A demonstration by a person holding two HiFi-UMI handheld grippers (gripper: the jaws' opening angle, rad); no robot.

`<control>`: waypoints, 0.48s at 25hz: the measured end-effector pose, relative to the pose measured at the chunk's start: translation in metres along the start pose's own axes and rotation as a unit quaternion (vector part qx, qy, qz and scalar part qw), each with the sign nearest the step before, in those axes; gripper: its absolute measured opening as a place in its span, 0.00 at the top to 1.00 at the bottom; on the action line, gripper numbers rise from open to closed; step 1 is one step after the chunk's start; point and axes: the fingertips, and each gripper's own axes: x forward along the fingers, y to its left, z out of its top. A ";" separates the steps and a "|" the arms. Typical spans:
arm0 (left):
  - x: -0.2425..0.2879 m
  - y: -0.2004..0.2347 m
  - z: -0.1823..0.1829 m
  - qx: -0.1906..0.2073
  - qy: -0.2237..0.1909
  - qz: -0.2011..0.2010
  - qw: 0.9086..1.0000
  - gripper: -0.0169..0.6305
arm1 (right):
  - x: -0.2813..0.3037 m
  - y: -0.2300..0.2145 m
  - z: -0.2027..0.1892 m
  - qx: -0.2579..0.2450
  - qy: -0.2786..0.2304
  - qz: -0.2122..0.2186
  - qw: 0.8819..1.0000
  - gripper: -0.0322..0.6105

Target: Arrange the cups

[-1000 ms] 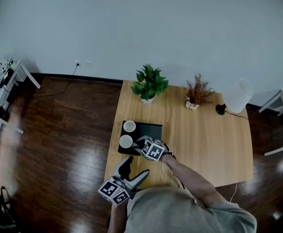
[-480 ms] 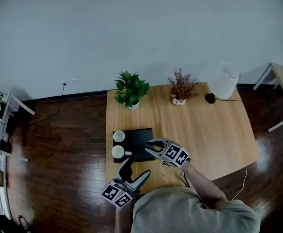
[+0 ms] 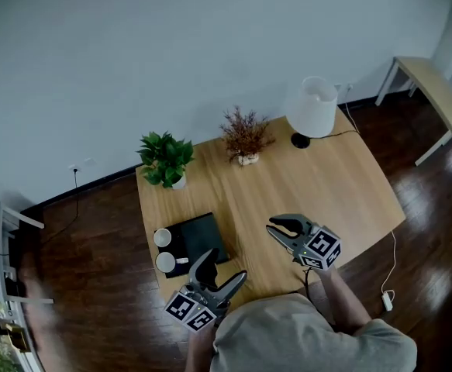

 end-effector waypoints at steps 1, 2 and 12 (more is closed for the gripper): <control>0.009 -0.004 -0.001 0.000 0.004 -0.011 1.000 0.37 | -0.010 -0.005 0.000 0.004 -0.005 -0.013 1.000 0.85; 0.018 -0.009 -0.001 0.001 0.008 -0.023 1.000 0.37 | -0.019 -0.010 0.000 0.010 -0.011 -0.025 1.000 0.84; 0.075 -0.053 -0.010 0.009 0.034 -0.091 0.995 0.37 | -0.068 -0.012 0.021 0.025 -0.067 -0.056 0.996 0.85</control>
